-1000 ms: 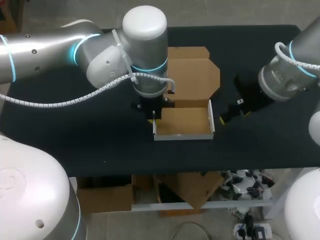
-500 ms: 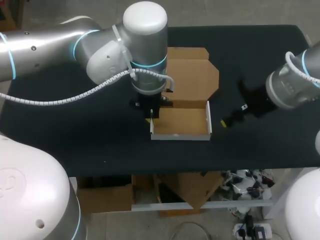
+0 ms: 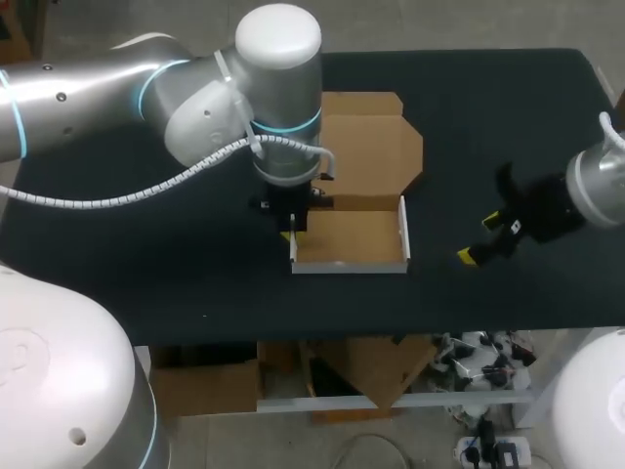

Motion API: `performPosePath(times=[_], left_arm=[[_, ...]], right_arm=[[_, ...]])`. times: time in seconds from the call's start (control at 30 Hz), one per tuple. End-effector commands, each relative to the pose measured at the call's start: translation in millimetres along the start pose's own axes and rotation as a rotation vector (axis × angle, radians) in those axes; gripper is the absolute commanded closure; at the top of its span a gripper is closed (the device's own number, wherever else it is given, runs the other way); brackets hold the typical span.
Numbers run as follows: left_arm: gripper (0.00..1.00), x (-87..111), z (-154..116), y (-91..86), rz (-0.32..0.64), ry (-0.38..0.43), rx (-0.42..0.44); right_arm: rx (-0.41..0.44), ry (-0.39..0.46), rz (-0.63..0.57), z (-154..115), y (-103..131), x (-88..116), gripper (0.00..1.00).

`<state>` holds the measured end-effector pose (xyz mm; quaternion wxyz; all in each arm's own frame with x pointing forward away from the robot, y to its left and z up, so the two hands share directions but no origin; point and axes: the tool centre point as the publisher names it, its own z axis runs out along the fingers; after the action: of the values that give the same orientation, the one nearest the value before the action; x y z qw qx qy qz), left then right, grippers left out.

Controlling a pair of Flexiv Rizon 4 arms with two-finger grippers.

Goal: Assemble the packaging by folding the flat box into shape, placing the metal phone stand inside, and closing the box properly

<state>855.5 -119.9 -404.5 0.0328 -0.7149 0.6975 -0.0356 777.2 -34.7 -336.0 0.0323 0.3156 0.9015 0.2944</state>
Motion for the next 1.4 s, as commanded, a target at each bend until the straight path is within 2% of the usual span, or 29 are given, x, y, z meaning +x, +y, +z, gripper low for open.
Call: performPosePath(times=[0.03,0.2,0.43,1.03,1.4], left_arm=[[1.0,-0.8,2.4,1.0,-0.004,-0.007,0.002],[1.0,-0.6,4.1,1.5,-0.002,-0.017,-0.001],[1.0,-0.1,4.2,1.7,-0.003,-0.023,-0.002],[1.0,0.2,5.5,-1.3,-0.009,-0.057,0.005],[1.0,-1.1,5.5,-4.8,0.026,-0.154,0.019]], right_arm=[[-0.075,0.038,-0.031,-36.5,-8.6,18.6,0.0],[-0.071,0.063,-0.095,-50.7,-12.2,28.0,0.0],[-0.054,0.037,-0.151,-61.7,-20.9,31.9,0.0],[-0.031,0.039,-0.204,-64.8,-30.7,45.1,0.0],[-0.028,0.035,-0.209,-63.9,-31.6,49.3,0.0]])
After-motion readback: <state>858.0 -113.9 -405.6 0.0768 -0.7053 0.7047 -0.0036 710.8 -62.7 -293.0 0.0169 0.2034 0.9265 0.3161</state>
